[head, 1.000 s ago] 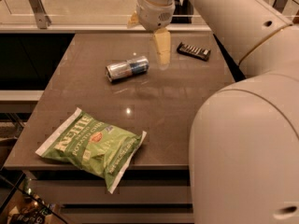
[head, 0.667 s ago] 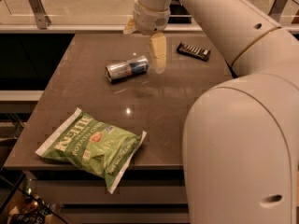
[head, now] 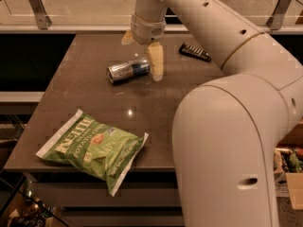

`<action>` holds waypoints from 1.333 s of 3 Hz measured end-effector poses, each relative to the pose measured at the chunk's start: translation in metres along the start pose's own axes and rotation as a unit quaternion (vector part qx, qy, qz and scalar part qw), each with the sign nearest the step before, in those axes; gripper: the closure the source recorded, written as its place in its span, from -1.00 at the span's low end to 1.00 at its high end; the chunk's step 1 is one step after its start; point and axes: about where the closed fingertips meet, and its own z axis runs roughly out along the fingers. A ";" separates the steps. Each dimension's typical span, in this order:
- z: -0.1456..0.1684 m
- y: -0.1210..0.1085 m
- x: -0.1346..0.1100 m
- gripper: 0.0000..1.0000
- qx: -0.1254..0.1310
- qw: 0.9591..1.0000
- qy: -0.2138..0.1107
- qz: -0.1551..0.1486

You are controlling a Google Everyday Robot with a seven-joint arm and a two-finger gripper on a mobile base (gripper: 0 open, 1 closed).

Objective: Place redbull can upright

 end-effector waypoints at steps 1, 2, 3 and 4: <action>0.014 -0.002 -0.003 -1.00 -0.013 1.000 -0.001 -0.003; 0.021 -0.004 -0.009 -1.00 -0.028 0.999 0.023 0.003; 0.021 -0.007 -0.016 -1.00 -0.036 0.997 0.060 0.020; 0.022 -0.010 -0.019 -1.00 -0.040 0.995 0.078 0.041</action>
Offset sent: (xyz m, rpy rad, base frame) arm -0.0226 0.0079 -0.0177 -0.1962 0.0873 -0.0146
